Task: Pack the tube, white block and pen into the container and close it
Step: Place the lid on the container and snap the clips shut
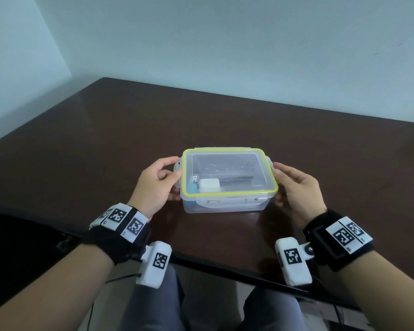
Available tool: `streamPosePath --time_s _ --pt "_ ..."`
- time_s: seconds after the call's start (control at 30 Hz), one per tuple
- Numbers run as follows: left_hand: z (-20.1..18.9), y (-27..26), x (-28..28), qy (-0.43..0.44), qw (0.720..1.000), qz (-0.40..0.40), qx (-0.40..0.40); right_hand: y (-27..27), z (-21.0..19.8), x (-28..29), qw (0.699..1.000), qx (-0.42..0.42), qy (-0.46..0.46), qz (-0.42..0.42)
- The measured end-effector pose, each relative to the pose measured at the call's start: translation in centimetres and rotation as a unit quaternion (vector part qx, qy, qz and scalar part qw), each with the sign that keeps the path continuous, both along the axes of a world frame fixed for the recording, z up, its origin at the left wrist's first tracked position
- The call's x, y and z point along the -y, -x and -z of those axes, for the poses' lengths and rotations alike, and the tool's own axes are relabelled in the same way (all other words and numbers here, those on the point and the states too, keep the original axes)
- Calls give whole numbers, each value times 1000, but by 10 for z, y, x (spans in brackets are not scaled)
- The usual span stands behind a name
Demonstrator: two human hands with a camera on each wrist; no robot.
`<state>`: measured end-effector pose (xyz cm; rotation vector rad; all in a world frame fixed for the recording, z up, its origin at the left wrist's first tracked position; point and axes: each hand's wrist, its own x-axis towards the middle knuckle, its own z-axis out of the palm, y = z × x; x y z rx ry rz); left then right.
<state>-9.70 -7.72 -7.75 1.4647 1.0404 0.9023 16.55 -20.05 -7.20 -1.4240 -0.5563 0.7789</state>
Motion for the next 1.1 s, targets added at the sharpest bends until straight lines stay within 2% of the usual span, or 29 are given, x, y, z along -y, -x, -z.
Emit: streamPosePath --time_s 0.23,0.43,0.57,0.73,1.1 --pt "1 -2 0 -7 1000 0 5 3 3 6 996 82 -27 25" --pt "2 -1 -3 -40 999 -4 -2 3 7 7 998 48 -16 24" --pt "5 1 -4 -44 999 -18 -7 6 8 7 998 66 -10 20" --pt "5 2 0 -12 1000 -10 3 8 8 4 996 87 5 13" --pt "-4 6 1 148 983 34 100 11 8 4 997 73 3 32"
